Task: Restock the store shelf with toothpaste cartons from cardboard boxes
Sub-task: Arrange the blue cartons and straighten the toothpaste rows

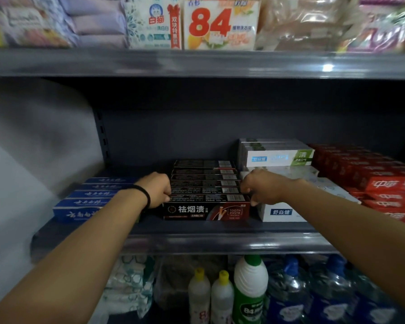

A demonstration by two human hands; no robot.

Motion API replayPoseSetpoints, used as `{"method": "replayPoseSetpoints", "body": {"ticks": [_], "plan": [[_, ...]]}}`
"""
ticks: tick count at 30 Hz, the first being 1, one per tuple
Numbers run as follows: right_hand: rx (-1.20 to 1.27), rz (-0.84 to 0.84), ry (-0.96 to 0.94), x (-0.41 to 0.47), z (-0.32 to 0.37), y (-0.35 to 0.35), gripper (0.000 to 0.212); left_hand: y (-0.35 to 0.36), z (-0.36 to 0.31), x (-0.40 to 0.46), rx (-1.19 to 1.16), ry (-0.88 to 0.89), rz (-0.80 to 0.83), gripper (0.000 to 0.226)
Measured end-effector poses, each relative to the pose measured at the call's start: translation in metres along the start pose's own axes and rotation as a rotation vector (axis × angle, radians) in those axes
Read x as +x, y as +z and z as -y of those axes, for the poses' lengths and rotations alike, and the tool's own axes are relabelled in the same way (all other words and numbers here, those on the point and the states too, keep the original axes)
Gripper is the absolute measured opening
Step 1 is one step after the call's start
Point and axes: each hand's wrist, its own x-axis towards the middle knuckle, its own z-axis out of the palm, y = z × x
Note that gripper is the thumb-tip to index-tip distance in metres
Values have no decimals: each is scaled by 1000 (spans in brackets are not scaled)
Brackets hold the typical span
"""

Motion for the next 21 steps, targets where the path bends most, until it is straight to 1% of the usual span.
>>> {"method": "replayPoseSetpoints", "body": {"ticks": [7,15,21], "plan": [[-26,-8,8,5,5,1,30,3,4,0,12,-4,-6,16],[30,-28,23,-3,-4,-7,39,-1,1,-3,28,-7,0,17],[56,-48,9,-7,-6,-11,41,-9,-16,-5,41,34,-74,17]]}}
